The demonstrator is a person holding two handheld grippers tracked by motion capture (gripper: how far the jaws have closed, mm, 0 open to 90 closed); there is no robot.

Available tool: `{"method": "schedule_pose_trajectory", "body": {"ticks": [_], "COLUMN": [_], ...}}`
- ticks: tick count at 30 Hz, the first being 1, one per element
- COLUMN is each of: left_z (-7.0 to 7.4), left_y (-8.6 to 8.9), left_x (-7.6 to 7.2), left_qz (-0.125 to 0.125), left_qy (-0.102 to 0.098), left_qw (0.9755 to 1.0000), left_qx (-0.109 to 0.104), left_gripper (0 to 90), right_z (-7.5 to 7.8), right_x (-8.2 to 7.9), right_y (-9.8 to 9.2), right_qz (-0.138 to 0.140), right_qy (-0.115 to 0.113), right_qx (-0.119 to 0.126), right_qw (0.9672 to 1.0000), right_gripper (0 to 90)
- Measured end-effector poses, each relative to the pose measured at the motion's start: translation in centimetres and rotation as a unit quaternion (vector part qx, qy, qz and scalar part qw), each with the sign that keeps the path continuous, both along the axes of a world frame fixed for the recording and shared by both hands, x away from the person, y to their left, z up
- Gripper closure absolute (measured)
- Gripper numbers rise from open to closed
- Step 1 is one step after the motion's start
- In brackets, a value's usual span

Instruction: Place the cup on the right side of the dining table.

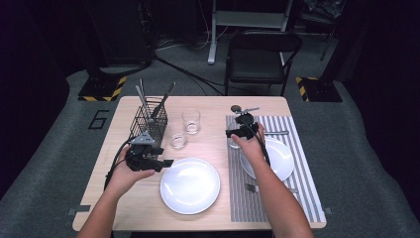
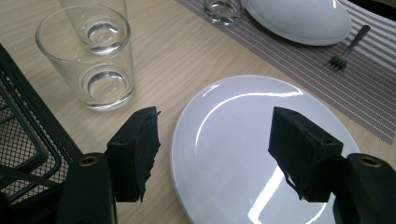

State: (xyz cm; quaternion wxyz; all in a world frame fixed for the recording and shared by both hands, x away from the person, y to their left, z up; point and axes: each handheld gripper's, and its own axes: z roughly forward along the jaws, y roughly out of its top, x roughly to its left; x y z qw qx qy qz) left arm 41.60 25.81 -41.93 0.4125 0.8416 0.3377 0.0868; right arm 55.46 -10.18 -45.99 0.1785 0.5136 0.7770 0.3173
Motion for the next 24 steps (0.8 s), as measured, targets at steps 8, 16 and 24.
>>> {"method": "schedule_pose_trajectory", "body": {"ticks": [8,16,24], "left_z": [-0.02,-0.05,-0.06], "left_y": [-0.03,-0.04,-0.08], "left_x": [0.00,0.01,0.01], "left_qz": [0.000,0.002,0.001], "left_qy": [0.000,0.001,-0.001], "left_qw": [1.0000,1.0000,1.0000], "left_qx": [0.001,0.000,0.001], "left_gripper": [32.9,32.9,32.9], "right_z": [-0.01,-0.10,0.22], "right_x": [-0.02,-0.03,-0.23], "right_y": [-0.02,0.02,-0.07], "right_qz": [0.001,0.002,-0.001], "right_qy": [0.004,0.009,-0.001], "right_qx": [0.001,0.004,0.006], "right_qw": [1.0000,0.9999,1.0000], "right_gripper": [16.8,13.1,11.4]}}
